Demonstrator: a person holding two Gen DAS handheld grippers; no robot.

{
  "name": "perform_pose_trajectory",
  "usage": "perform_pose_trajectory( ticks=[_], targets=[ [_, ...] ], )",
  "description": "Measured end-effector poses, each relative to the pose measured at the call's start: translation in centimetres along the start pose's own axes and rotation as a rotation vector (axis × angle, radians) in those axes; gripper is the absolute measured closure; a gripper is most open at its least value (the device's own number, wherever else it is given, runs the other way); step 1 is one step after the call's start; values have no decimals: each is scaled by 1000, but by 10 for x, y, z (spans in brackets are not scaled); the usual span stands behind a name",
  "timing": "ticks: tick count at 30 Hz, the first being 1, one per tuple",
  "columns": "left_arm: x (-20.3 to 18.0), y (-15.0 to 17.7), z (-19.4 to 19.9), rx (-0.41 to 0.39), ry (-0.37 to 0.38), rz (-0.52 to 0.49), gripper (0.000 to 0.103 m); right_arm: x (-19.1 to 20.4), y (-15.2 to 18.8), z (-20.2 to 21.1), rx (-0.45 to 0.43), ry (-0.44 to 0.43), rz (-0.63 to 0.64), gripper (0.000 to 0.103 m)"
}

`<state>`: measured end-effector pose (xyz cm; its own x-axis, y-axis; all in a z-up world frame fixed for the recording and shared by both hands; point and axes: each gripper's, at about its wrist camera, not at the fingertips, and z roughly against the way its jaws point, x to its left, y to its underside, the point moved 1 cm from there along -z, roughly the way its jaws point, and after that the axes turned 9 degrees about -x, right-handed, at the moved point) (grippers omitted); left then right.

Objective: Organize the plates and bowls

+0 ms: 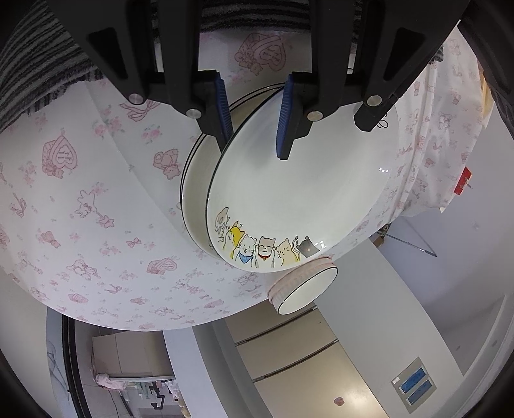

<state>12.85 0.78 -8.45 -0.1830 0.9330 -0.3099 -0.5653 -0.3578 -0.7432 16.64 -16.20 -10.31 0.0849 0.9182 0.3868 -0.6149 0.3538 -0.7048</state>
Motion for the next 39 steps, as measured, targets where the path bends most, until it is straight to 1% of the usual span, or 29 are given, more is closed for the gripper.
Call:
perform_pose_trajectory(
  ticks=[7, 12, 15, 18, 22, 27, 30, 34, 37, 38, 39],
  targets=[
    [-1, 0, -1, -6, -4, -13, 74, 1, 1, 1, -5, 9, 9, 77],
    [-9, 2, -2, -3, 8, -49, 73, 0, 0, 9, -27, 43, 26, 77],
    [-12, 3, -5, 12, -5, -69, 73, -2, -1, 11, -13, 62, 28, 77],
    [-18, 6, -1, -20, -33, -105, 73, -9, 1, 14, 12, 49, -2, 75],
    [-23, 9, 1, -32, -35, -131, 73, -15, 2, 15, 21, 52, -26, 75],
    [-24, 9, 1, -33, -46, -124, 73, -16, -2, 14, 37, 58, -53, 72],
    [-25, 8, 0, -34, -57, -136, 73, -14, -3, 10, 51, 72, -44, 72],
    [-23, 7, -1, -24, -43, -114, 73, -15, -5, 10, 60, 72, -38, 72],
    [-20, 7, -4, 0, -22, -92, 73, -15, -8, 13, 35, 86, -36, 72],
    [-19, 7, -4, 3, -19, -87, 73, -15, -9, 14, 29, 89, -34, 73],
    [-18, 6, -4, 2, -15, -83, 73, -14, -10, 13, 28, 89, -29, 78]
  ],
)
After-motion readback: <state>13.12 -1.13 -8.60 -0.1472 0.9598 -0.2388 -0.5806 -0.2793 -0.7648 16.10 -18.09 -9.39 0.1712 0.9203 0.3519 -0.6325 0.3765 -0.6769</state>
